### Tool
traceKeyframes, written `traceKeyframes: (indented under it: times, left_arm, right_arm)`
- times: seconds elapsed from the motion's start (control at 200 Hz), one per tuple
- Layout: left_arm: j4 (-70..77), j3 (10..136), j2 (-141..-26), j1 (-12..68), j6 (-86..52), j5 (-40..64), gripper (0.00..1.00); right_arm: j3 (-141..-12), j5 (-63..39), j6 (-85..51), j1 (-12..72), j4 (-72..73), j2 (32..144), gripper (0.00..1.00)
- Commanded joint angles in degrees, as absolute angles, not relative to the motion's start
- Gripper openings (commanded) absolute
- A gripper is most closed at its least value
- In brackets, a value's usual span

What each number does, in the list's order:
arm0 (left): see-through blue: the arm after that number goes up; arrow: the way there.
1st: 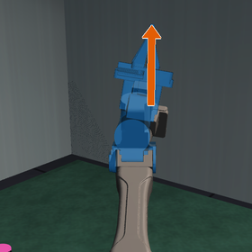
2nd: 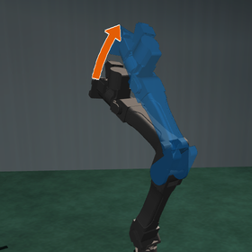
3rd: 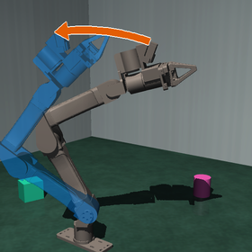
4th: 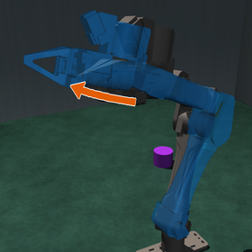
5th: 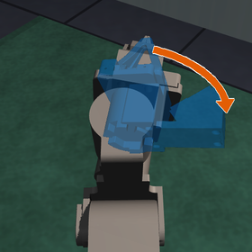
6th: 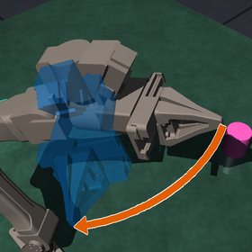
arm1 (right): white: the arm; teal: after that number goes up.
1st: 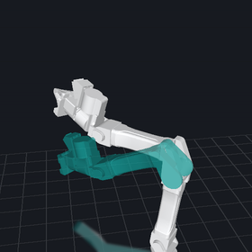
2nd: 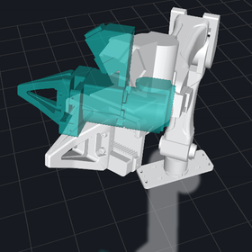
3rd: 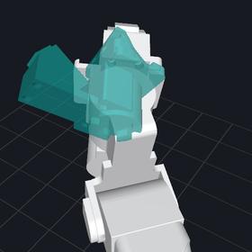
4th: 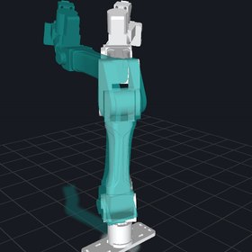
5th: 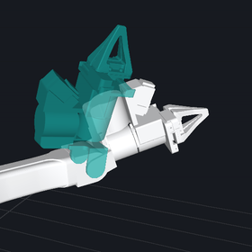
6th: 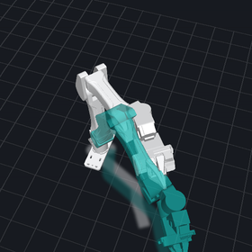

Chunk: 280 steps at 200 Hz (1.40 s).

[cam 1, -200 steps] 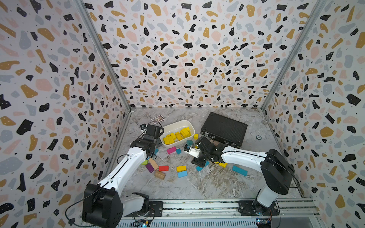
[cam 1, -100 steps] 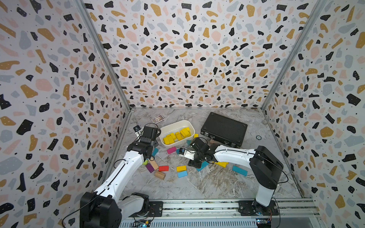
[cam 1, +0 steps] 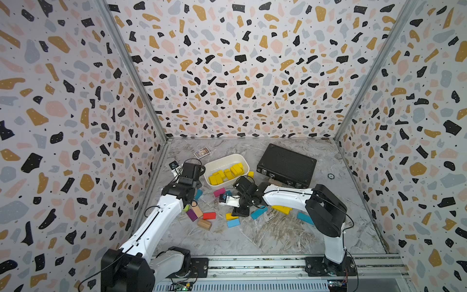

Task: Pick out the yellow building blocks
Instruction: Pick up the building block from the center of the board.

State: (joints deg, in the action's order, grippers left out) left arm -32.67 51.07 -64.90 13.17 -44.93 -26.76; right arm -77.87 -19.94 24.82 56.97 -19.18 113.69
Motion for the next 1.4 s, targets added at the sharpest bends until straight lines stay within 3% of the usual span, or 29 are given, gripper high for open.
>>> traceKeyframes:
  times: [0.0, 0.37, 0.956, 1.211, 1.397]
  left_arm:
    - [-32.8, 50.2, -63.0, 12.8, -45.7, -29.5, 0.53]
    - [-32.6, 49.3, -61.6, 12.8, -46.3, -30.7, 0.53]
    - [-32.5, 48.9, -60.9, 12.8, -46.6, -31.4, 0.53]
    - [-32.4, 49.1, -60.4, 12.8, -46.1, -32.8, 0.53]
    - [-31.9, 48.5, -60.4, 12.8, -46.2, -32.4, 0.53]
  right_arm:
    - [-82.0, -24.3, 27.3, 57.3, -23.9, 115.6, 0.5]
    - [-85.5, -21.2, 28.7, 57.4, -26.8, 119.8, 0.46]
    - [-84.6, -9.3, 28.3, 57.4, -23.3, 117.9, 0.19]
    - [-81.1, -8.9, 22.4, 56.8, -16.9, 108.9, 0.15]
    - [-80.0, -7.1, 10.0, 54.4, -6.9, 107.2, 0.12]
